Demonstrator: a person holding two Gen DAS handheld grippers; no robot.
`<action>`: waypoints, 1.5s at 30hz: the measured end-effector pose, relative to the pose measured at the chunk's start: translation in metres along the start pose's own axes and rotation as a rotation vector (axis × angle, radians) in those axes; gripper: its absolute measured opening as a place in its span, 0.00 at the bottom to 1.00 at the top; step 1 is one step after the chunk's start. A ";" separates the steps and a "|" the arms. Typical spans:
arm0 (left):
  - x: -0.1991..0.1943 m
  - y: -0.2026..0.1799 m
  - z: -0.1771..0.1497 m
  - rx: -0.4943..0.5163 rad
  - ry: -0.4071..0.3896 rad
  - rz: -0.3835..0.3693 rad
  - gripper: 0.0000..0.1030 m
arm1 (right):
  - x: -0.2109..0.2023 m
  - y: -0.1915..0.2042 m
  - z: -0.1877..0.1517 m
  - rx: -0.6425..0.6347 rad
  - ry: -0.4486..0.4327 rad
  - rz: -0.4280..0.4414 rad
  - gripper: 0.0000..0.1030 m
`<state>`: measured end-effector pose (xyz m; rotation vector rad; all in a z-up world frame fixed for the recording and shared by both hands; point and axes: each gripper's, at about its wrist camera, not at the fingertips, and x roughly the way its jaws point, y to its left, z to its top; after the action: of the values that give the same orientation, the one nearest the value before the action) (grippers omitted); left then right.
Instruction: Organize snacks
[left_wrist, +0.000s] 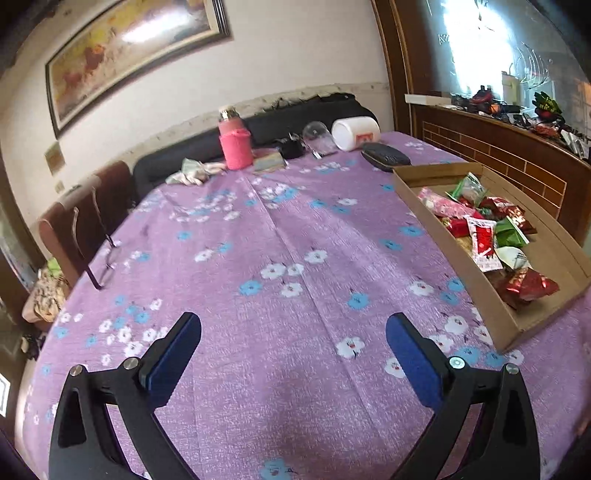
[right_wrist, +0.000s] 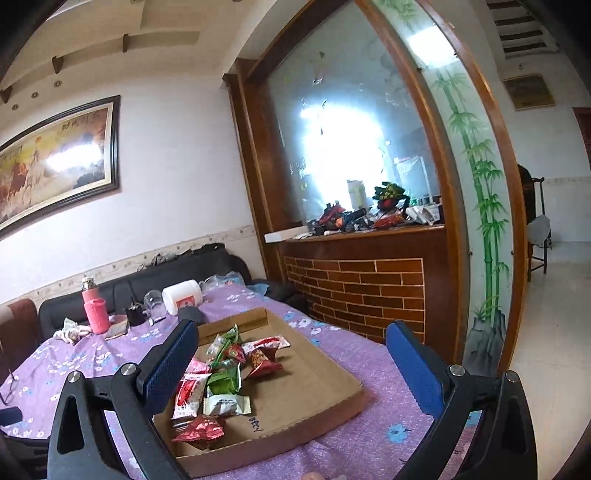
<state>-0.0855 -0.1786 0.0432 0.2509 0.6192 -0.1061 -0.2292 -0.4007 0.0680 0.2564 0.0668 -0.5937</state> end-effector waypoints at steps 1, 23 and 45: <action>0.000 -0.002 0.000 0.010 -0.003 -0.001 0.97 | -0.001 0.001 0.000 -0.005 -0.003 -0.007 0.99; -0.003 -0.010 -0.002 0.052 -0.012 -0.002 0.97 | -0.001 0.012 0.000 -0.061 -0.005 -0.029 0.99; -0.005 -0.009 0.000 0.049 -0.021 -0.004 0.97 | 0.006 0.014 0.001 -0.085 0.027 -0.026 0.99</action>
<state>-0.0911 -0.1872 0.0449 0.2951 0.5969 -0.1277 -0.2161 -0.3934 0.0715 0.1812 0.1210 -0.6123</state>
